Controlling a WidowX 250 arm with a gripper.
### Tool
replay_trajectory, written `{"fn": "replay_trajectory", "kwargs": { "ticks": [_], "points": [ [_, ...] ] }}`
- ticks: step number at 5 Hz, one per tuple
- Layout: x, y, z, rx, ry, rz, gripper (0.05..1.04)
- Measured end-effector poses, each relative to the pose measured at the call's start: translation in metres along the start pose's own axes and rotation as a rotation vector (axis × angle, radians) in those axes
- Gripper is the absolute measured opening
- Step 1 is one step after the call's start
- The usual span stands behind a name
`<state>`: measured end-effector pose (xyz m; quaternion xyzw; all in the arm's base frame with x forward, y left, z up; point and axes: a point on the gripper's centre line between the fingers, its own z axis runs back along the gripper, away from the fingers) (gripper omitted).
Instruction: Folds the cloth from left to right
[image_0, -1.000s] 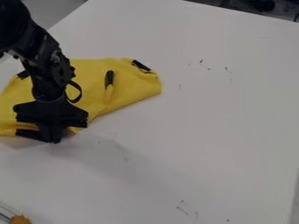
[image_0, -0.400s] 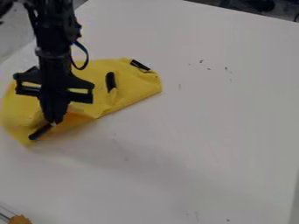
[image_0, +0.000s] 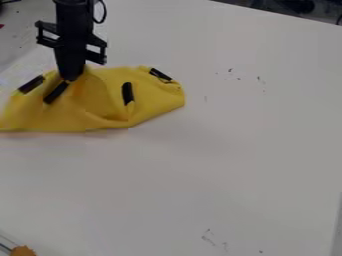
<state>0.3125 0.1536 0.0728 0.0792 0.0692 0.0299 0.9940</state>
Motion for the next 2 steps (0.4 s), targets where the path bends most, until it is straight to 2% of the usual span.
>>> {"fn": "replay_trajectory", "kwargs": {
  "ticks": [1,2],
  "points": [
    [0.032,0.006,-0.015,-0.027,0.033,-0.112,0.055],
    [0.052,0.007,-0.022,-0.051,0.041,-0.165,0.068]
  ]
}}
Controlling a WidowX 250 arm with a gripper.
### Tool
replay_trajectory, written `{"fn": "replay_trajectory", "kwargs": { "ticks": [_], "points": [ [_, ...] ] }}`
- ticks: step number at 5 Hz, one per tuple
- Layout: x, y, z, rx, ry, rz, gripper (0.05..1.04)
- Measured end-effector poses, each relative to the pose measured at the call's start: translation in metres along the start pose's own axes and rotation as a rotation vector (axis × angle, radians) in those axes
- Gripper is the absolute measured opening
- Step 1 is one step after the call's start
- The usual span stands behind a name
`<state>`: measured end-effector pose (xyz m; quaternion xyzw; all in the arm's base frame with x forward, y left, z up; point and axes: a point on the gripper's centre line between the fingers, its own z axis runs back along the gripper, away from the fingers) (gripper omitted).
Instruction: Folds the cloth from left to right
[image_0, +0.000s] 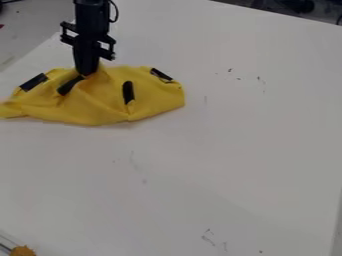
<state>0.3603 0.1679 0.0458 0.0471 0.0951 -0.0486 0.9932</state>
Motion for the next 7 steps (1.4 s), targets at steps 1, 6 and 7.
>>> {"fn": "replay_trajectory", "kwargs": {
  "ticks": [1,6,7],
  "points": [
    [0.011,0.001,0.003,0.004,-0.056,-0.020,0.203],
    [0.061,-0.012,0.032,0.052,-0.405,-0.001,1.001],
    [0.054,-0.018,0.034,0.032,-0.388,0.016,1.001]
  ]
}}
